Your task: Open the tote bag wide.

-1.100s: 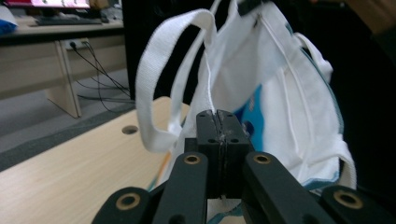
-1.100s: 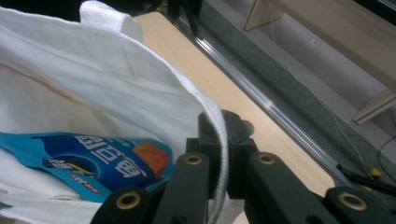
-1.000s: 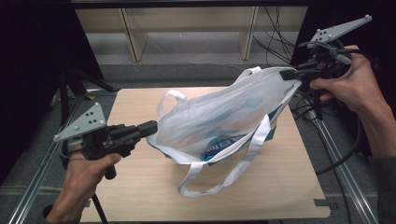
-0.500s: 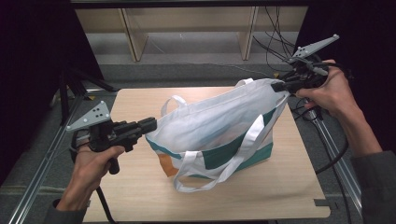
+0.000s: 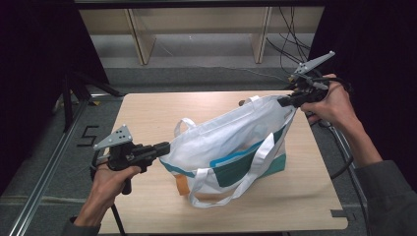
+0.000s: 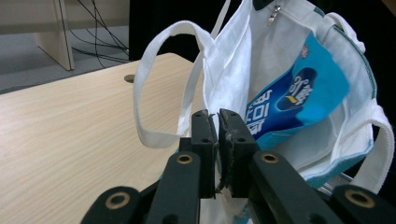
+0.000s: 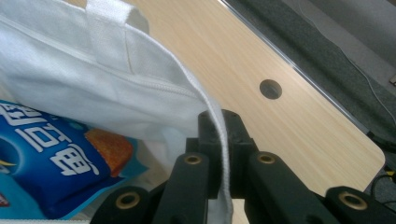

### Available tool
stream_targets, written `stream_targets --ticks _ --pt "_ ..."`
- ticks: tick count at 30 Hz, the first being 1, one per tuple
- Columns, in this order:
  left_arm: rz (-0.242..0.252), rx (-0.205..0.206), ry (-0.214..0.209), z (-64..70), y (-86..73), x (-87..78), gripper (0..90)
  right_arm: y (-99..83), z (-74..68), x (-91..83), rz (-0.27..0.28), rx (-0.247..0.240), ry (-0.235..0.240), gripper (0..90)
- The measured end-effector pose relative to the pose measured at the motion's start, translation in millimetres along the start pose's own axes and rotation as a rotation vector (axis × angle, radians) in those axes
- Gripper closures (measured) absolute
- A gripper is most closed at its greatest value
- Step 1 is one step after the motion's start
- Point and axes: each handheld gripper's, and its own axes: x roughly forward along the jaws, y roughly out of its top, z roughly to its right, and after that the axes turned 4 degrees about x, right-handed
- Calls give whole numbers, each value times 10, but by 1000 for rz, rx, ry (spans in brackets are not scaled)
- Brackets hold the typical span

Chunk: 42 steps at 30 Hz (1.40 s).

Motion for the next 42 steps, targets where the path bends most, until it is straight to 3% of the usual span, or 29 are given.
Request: stream_targets --ticks 1,2,7,8,10,13,17,18,19,20,21,22,24,26,28,29,30,31,32,33,34,38,42 --pt "-1 -3 -4 -13 -37 24 846 -29 -4 14 -19 -16 -2 887" --pt "-4 -4 -5 -14 -54 34 847 -47 -6 32 -5 -19 -5 887" --pt "-7 4 8 -5 -69 69 864 -149 -10 52 -45 -9 9 887" --pt "0 3 3 11 -39 59 882 -181 -6 32 -5 6 5 887" --pt "17 14 12 29 12 19 883 -169 -7 -36 11 2 15 887" --pt "69 22 17 72 157 -118 885 -127 -28 -180 60 -24 11 888" --pt "136 69 -17 215 408 -329 886 -61 -90 -471 123 -30 27 889" --pt "146 87 -9 269 502 -408 887 -40 -102 -560 128 -39 44 889" --pt "163 94 -9 305 558 -450 886 -22 -137 -650 165 -46 41 889" --pt "176 118 1 355 634 -512 887 -9 -160 -720 156 -51 47 889" --pt "172 143 2 417 704 -556 887 8 -170 -788 188 -86 26 889" --pt "166 165 2 490 761 -583 887 16 -201 -856 196 -78 26 889" --pt "163 183 -26 575 845 -639 888 31 -230 -951 217 -93 6 889" --pt "190 186 -44 617 916 -703 888 34 -243 -1040 240 -95 18 889" --pt "207 202 -17 639 986 -756 888 45 -248 -1132 272 -100 34 889" --pt "216 186 -27 636 1013 -756 887 58 -247 -1169 281 -110 40 889" --pt "206 188 -24 623 1030 -751 887 65 -277 -1175 300 -89 32 889" --pt "198 180 -22 606 1032 -728 887 84 -263 -1184 279 -107 26 889" --pt "178 171 -29 575 1023 -696 887 89 -274 -1165 262 -86 32 889" --pt "159 161 -22 531 1000 -662 887 94 -253 -1126 264 -100 14 889" --pt "142 146 -17 474 964 -628 887 92 -230 -1091 234 -97 27 889" --pt "129 35 -28 156 756 -402 886 21 -110 -782 166 -41 55 888" --pt "130 -16 -24 -58 723 -215 885 15 52 -494 154 5 23 888"
